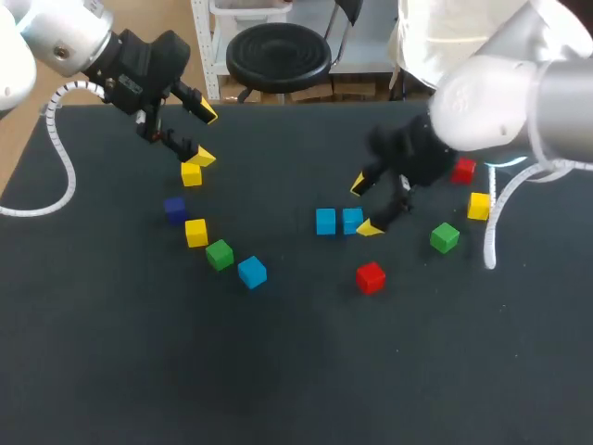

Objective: Place the blue cubes, place green cubes on the blue cubes, place the yellow cubes on the green cubes, then place the red cubes on the yellow cubes, and place purple cube on the red cubes.

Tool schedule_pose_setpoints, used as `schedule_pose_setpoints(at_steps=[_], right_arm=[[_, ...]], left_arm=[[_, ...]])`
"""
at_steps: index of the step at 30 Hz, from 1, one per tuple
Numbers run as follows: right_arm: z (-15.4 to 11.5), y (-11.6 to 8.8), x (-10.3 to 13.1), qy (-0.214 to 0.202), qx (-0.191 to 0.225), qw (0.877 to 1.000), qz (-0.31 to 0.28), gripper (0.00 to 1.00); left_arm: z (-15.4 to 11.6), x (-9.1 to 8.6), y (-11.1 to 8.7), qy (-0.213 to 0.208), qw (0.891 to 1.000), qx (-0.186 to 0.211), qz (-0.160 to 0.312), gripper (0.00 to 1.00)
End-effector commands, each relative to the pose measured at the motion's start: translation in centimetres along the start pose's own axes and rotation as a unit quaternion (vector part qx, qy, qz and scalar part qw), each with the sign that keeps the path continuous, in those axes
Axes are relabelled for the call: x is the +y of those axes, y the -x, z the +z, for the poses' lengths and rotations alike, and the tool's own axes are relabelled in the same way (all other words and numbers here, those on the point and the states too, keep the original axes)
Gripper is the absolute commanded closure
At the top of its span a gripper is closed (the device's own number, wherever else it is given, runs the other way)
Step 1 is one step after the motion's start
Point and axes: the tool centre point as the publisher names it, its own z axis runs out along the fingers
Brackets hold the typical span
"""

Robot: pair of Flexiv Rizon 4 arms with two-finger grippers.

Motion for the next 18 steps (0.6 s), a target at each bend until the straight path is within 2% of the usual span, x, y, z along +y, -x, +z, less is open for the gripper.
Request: schedule_pose_setpoints(at_steps=[1, 3, 7, 18], right_arm=[[-2.0, -1.4, 1.4, -0.019, -0.037, 0.999, -0.011, 0.00], [-2.6, -1.7, 1.5, -0.026, -0.064, 0.997, -0.025, 0.00], [-3.5, -1.8, 1.8, -0.039, -0.078, 0.996, -0.029, 0.00], [-4.1, -1.7, 2.4, -0.038, -0.087, 0.995, -0.035, 0.00]], left_arm=[[0.0, 0.0, 0.1, 0.000, 1.000, 0.002, -0.001, 0.00], [0.0, 0.0, 0.1, 0.000, 1.000, 0.002, -0.001, 0.00], [0.0, 0.0, 0.1, 0.000, 1.000, 0.002, -0.001, 0.00], [0.0, 0.0, 0.1, 0.000, 1.000, 0.002, -0.001, 0.00]])
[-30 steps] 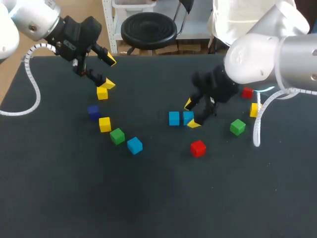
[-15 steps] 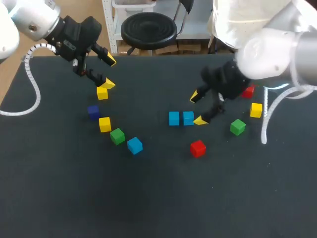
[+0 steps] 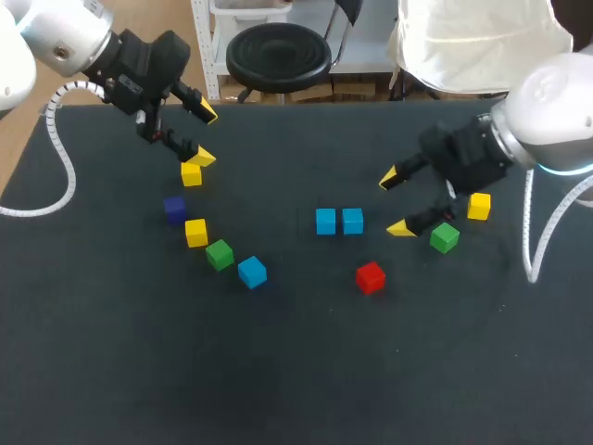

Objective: Place the blue cubes, place green cubes on the blue cubes, place the yellow cubes on the green cubes, then place the red cubes on the yellow cubes, and place purple cube on the red cubes.

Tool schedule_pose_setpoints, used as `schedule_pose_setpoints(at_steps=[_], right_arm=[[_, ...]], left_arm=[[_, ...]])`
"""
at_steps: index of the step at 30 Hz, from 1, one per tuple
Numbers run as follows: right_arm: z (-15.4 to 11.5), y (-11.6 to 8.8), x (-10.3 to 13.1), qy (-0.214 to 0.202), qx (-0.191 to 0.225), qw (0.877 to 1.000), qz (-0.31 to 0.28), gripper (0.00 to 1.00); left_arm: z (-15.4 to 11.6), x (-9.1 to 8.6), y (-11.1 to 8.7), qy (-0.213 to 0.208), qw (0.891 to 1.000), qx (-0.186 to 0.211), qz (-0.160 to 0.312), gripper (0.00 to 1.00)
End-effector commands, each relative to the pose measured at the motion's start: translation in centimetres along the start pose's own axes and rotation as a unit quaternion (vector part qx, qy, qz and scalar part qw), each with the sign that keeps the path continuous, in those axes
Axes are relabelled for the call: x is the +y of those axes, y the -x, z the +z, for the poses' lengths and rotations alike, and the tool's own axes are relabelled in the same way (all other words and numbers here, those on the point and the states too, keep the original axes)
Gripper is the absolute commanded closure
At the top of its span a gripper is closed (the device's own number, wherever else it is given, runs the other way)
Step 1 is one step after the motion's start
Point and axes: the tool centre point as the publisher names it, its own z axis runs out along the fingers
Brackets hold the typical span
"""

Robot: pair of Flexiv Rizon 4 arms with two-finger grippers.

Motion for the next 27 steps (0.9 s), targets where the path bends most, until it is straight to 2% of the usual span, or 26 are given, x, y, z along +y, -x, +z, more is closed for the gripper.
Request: schedule_pose_setpoints(at_steps=[1, 25, 27], right_arm=[[-0.2, 0.0, 0.4, -0.002, -0.009, 1.000, -0.001, 0.00], [-0.3, 0.1, 0.5, -0.003, -0.013, 1.000, -0.002, 0.00], [-0.3, 0.1, 0.5, -0.003, -0.013, 1.000, -0.002, 0.00]], left_arm=[[0.0, 0.0, 0.1, 0.000, 1.000, 0.002, -0.001, 0.00], [0.0, 0.0, 0.1, 0.000, 1.000, 0.002, -0.001, 0.00], [-0.3, -1.1, 0.1, -0.002, 1.000, -0.006, -0.001, 0.00]])
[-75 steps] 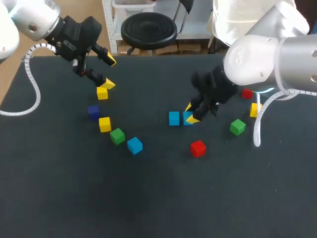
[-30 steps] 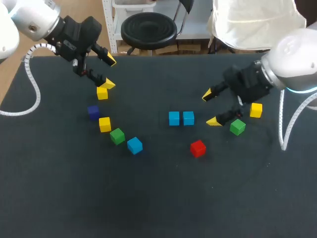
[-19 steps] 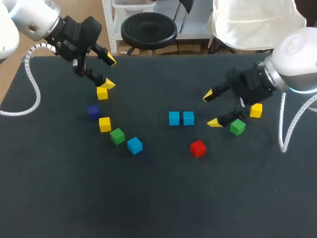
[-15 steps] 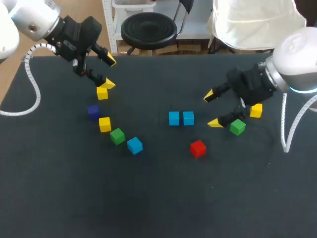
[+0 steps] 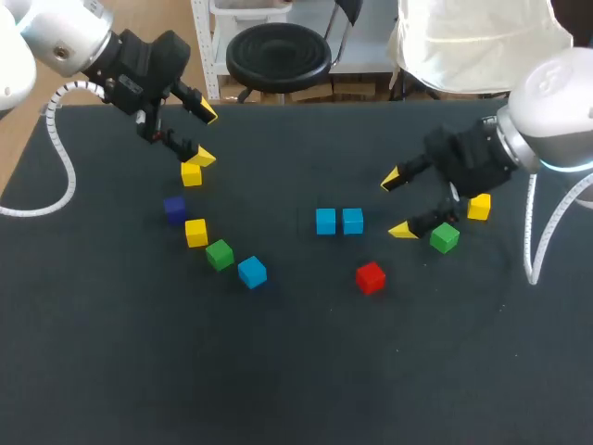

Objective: Place the blue cubes, place green cubes on the blue cubes, place the yellow cubes on the green cubes, then place the red cubes on the yellow cubes, and place purple cube on the red cubes.

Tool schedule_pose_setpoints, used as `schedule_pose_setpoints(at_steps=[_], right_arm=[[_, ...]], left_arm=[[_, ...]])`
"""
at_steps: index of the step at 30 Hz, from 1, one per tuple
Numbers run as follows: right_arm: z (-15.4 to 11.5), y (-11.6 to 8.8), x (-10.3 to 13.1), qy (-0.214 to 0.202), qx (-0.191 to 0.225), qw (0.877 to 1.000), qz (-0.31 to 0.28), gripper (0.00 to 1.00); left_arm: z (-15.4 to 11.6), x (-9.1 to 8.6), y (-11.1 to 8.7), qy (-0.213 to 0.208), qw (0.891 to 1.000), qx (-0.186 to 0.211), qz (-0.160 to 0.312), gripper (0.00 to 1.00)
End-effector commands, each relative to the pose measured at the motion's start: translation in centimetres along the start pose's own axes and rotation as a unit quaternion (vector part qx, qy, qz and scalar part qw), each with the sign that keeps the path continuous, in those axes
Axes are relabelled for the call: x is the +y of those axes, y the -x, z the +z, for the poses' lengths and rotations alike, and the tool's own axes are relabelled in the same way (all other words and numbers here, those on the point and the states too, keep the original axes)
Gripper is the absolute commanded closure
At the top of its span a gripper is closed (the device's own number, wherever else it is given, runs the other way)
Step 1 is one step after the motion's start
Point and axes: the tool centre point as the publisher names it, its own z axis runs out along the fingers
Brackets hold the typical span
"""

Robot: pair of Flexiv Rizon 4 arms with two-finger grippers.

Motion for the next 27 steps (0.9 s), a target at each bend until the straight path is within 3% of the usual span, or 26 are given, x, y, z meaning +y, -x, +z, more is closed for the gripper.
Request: schedule_pose_setpoints(at_steps=[1, 2, 5, 9, 27], right_arm=[[0.0, 0.0, 0.0, 0.000, -0.001, 1.000, 0.000, 0.00], [0.0, 0.0, 0.0, 0.000, -0.001, 1.000, 0.000, 0.00], [0.0, 0.0, 0.0, 0.000, -0.001, 1.000, 0.000, 0.00], [0.0, 0.0, 0.0, 0.000, -0.001, 1.000, 0.000, 0.00], [0.0, 0.0, 0.0, 0.000, -0.001, 1.000, 0.000, 0.00]], left_arm=[[-0.5, -1.7, 0.0, 0.015, 1.000, 0.002, -0.018, 0.00], [-0.8, -2.4, 0.1, 0.050, 0.997, 0.017, -0.057, 0.00], [-1.1, -4.3, 0.6, 0.085, 0.991, 0.039, -0.093, 0.00], [-1.2, -5.8, 1.2, 0.069, 0.991, 0.035, -0.106, 0.00], [-1.2, -5.8, 1.2, 0.069, 0.991, 0.035, -0.106, 0.00]])
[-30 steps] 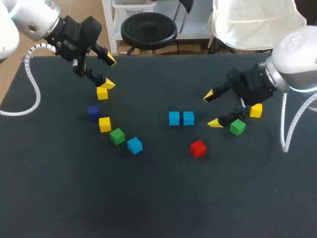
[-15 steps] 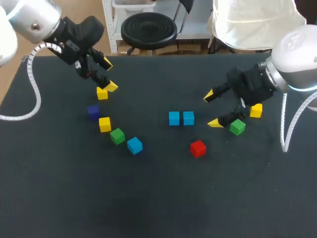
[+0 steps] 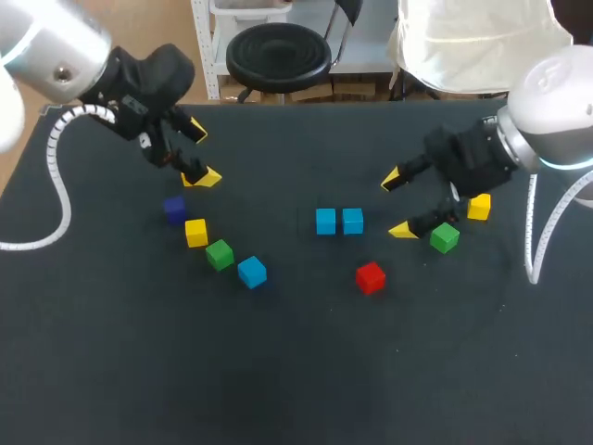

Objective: Place the blue cubes, place green cubes on the blue cubes, place the yellow cubes on the green cubes, then place the red cubes on the yellow cubes, and place purple cube on the red cubes.

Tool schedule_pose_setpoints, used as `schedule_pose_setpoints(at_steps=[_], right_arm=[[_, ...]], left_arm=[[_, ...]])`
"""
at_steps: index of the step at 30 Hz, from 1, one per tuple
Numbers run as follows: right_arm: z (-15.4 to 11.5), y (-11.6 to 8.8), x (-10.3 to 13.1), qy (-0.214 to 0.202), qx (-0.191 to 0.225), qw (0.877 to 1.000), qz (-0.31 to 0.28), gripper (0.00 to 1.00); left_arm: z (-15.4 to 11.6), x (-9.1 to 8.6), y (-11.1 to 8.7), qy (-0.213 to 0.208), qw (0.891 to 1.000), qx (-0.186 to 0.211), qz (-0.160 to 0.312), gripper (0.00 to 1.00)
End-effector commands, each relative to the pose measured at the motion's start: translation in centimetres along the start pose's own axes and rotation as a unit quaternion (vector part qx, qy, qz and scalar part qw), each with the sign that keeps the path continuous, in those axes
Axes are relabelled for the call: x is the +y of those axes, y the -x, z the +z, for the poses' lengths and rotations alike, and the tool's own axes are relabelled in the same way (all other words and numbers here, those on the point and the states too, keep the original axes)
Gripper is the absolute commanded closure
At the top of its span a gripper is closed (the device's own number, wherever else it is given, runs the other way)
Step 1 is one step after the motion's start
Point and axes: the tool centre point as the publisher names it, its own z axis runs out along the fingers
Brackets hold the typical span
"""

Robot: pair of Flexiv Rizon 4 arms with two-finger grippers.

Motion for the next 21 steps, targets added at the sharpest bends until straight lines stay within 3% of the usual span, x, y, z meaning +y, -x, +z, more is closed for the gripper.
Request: schedule_pose_setpoints(at_steps=[1, 2, 4, 8, 11, 17, 21], right_arm=[[0.0, 0.0, 0.0, 0.000, -0.001, 1.000, -0.001, 0.00], [0.0, 0.0, 0.0, 0.000, -0.001, 1.000, -0.001, 0.00], [0.0, 0.0, 0.0, 0.000, -0.001, 1.000, -0.001, 0.00], [0.0, 0.0, 0.0, 0.000, -0.001, 1.000, -0.001, 0.00], [0.0, 0.0, 0.0, 0.000, -0.001, 1.000, -0.001, 0.00], [0.0, 0.0, 0.0, 0.000, -0.001, 1.000, -0.001, 0.00], [0.0, 0.0, 0.0, 0.000, -0.001, 1.000, -0.001, 0.00]], left_arm=[[0.2, 0.1, 0.4, 0.001, 1.000, -0.017, -0.018, 0.00], [0.7, -0.4, 0.8, -0.006, 1.000, -0.027, -0.015, 0.00], [2.1, -2.4, 1.3, 0.021, 1.000, -0.008, 0.000, 0.00], [4.9, -7.2, 1.2, 0.016, 1.000, -0.006, 0.000, 0.00], [6.3, -9.7, 0.4, 0.009, 0.999, -0.001, -0.032, 0.00], [6.5, -12.6, -2.2, 0.048, 0.995, 0.011, -0.086, 0.00], [5.8, -13.0, -3.9, 0.064, 0.992, 0.006, -0.106, 0.00]])
